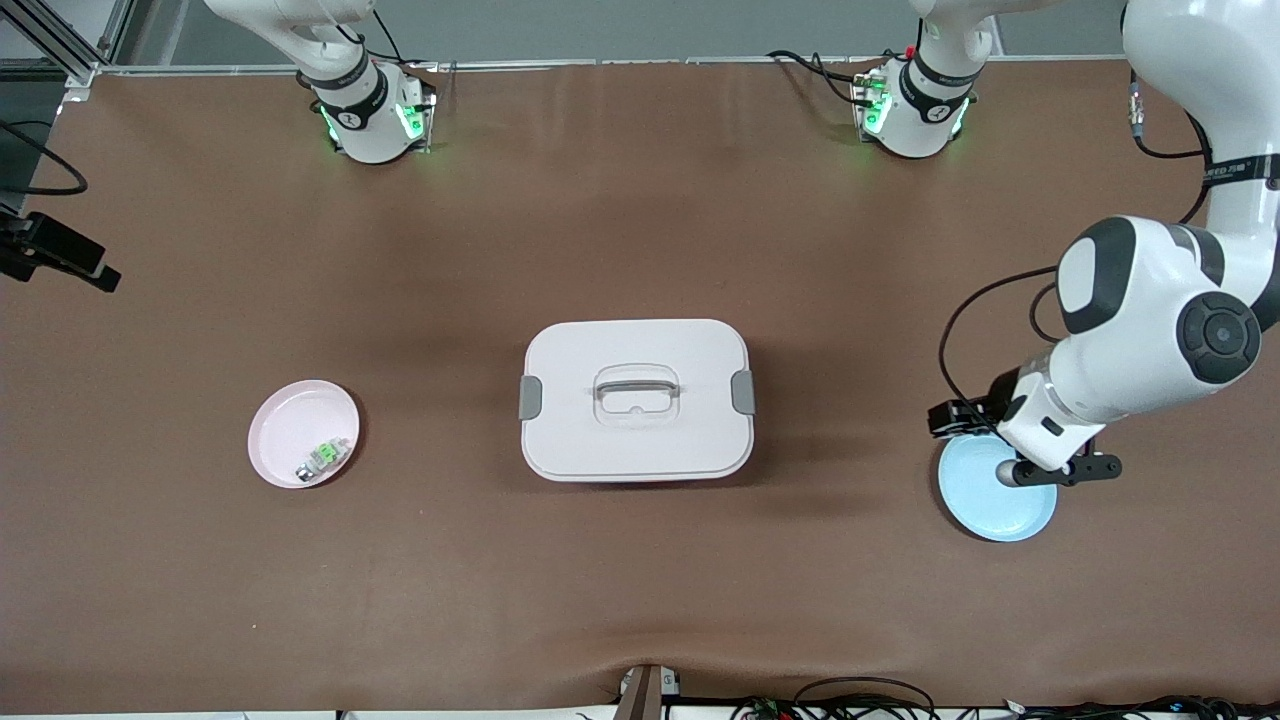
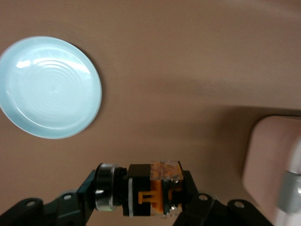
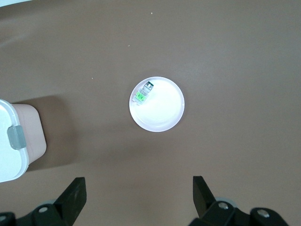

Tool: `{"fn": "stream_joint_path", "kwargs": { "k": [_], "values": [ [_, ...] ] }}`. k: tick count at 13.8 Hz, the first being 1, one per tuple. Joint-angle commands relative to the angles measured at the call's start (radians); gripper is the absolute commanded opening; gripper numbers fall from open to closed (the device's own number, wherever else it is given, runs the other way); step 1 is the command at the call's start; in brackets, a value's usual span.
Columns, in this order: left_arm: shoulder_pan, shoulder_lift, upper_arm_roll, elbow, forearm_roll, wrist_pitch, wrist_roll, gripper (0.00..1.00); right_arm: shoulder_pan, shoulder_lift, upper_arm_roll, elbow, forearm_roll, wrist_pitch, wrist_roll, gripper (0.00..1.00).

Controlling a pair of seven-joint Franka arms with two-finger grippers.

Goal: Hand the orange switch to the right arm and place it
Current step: 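Lift the switch with the left gripper and carry it over the box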

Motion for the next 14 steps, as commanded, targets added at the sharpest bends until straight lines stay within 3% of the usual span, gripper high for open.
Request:
{"fn": "stream_joint_path", "kwargs": {
  "k": [1,4,14],
  "values": [
    [0.003,-0.015,-0.048,0.032,-0.042,-0.052,-0.107,0.03,-0.013,0.055,0.008,0.017,0.022,0.001,-0.001,1.00],
    [0.008,-0.022,-0.124,0.055,-0.074,-0.057,-0.237,0.03,0.013,0.175,0.011,0.018,0.021,0.057,-0.001,1.00],
    [-0.018,-0.006,-0.335,0.105,-0.140,-0.054,-0.760,0.03,0.072,0.169,0.014,0.014,0.022,0.021,-0.032,1.00]
  ]
}}
